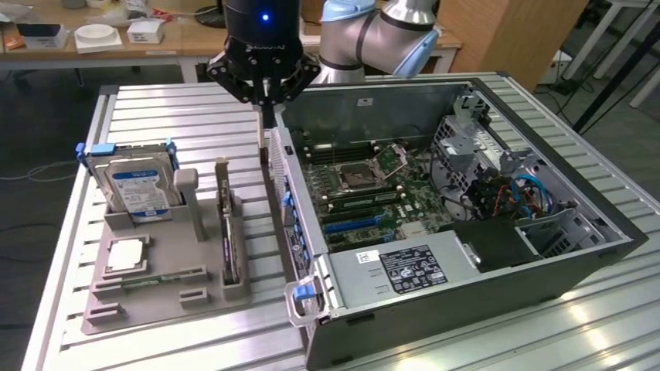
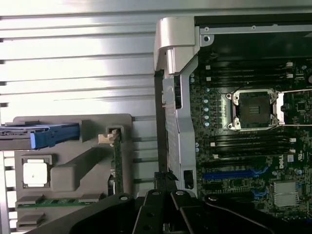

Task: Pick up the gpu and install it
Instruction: 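Reach for the gpu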

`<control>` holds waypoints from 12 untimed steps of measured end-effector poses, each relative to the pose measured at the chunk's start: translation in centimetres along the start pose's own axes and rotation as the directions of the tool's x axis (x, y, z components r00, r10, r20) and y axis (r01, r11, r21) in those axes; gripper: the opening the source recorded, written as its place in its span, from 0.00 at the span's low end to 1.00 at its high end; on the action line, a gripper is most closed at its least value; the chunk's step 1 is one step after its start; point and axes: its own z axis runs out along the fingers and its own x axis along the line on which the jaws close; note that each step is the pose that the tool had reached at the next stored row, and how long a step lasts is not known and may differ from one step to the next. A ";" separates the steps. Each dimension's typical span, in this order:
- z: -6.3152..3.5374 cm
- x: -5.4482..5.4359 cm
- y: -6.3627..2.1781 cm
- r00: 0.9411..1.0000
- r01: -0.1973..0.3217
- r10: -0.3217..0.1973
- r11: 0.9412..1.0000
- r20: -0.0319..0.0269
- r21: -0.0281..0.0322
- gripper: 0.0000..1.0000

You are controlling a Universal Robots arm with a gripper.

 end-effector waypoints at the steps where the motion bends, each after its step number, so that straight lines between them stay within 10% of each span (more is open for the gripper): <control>1: 0.01 0.2 -0.01 1.000 0.000 0.000 1.000 0.000 0.000 0.11; 12: -0.01 0.9 -1.30 1.000 0.000 0.000 1.000 0.000 0.000 0.11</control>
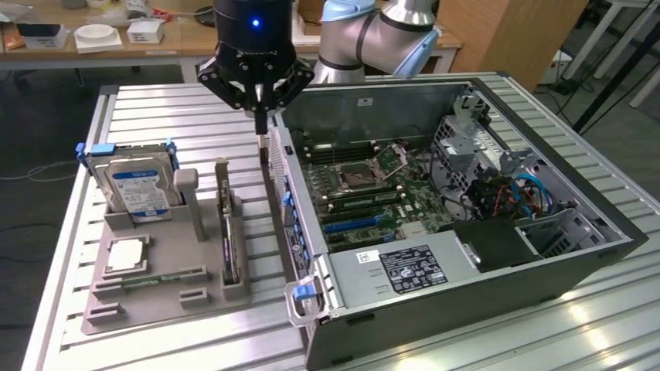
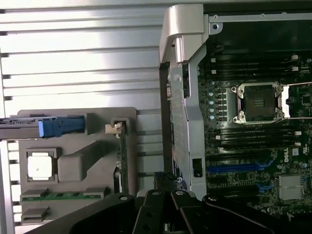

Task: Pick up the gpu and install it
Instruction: 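Reach for the gpu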

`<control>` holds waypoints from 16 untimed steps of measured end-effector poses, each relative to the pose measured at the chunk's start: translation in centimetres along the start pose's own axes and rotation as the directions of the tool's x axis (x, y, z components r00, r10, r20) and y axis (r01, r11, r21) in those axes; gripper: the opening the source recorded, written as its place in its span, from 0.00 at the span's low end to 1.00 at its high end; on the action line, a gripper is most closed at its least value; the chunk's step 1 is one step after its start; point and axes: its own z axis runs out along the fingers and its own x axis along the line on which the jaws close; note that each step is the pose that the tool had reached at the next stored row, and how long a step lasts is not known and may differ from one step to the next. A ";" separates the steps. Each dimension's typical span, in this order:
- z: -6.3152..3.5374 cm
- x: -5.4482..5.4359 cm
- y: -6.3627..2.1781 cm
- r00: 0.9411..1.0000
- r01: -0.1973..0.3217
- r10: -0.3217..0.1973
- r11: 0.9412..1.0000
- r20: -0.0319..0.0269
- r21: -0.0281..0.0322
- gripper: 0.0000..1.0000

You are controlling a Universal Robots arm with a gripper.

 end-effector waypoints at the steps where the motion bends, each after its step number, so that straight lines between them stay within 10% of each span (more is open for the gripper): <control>1: -0.01 0.2 -0.17 1.000 0.000 0.000 1.000 0.000 0.000 0.11; 16: -0.16 2.2 -3.39 1.000 0.000 0.000 1.000 0.000 0.000 0.11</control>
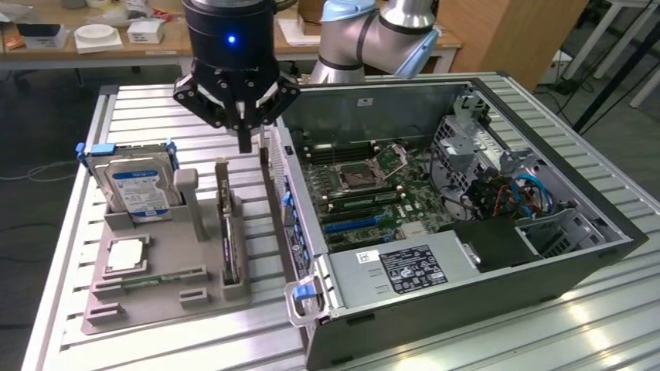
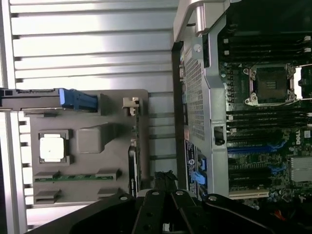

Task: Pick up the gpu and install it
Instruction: 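Reach for the gpu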

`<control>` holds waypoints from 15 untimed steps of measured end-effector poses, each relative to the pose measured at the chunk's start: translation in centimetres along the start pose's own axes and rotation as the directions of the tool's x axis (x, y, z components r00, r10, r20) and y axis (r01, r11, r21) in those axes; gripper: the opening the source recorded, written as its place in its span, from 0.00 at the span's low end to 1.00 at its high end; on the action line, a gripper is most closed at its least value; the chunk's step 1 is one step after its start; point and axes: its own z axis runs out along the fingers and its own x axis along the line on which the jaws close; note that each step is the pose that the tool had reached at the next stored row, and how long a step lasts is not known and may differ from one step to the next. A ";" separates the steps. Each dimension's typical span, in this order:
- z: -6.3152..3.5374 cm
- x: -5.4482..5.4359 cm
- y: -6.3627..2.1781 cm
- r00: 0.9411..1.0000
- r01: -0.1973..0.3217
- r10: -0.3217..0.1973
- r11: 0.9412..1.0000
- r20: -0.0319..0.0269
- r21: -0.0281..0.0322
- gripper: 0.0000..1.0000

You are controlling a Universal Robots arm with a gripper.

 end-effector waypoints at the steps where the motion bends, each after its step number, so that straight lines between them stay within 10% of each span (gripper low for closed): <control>1: -0.01 0.2 -0.22 1.000 0.000 0.000 1.000 0.000 0.000 0.11; 15: -0.07 2.7 -2.37 1.000 0.000 0.000 1.000 0.000 0.000 0.11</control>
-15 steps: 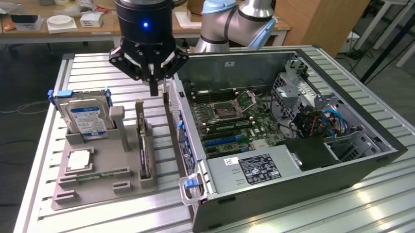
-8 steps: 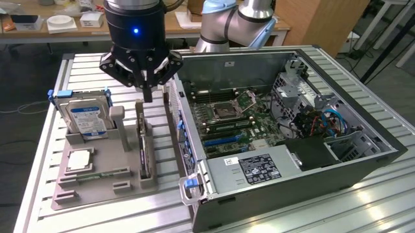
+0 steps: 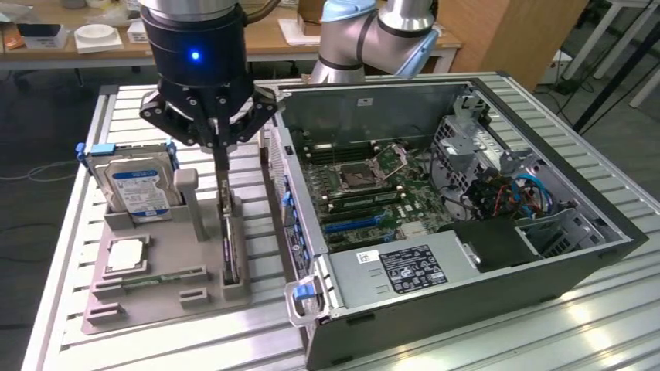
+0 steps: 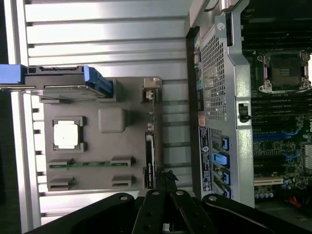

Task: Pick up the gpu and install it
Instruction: 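Reach for the gpu, then pick up the gpu and move the gpu toward the slot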

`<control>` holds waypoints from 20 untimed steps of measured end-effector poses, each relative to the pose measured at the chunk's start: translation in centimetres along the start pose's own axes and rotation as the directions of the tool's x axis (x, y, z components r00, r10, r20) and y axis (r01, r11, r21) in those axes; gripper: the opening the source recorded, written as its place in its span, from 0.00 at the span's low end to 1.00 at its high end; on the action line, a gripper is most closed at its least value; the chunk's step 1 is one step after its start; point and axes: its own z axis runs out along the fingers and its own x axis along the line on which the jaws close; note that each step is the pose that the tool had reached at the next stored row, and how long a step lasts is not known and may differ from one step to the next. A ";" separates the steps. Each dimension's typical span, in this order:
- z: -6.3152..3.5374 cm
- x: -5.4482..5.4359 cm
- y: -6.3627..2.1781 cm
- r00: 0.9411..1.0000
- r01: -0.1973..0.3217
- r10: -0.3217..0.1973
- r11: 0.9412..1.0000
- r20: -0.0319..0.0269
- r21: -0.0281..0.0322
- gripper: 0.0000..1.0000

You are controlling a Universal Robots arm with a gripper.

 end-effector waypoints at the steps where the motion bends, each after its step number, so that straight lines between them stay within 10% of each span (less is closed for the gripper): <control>1: 0.01 0.2 -0.01 1.000 0.000 0.000 1.000 0.000 0.000 0.11; 20: 0.01 0.3 -0.02 1.000 0.000 0.000 1.000 0.000 0.000 0.17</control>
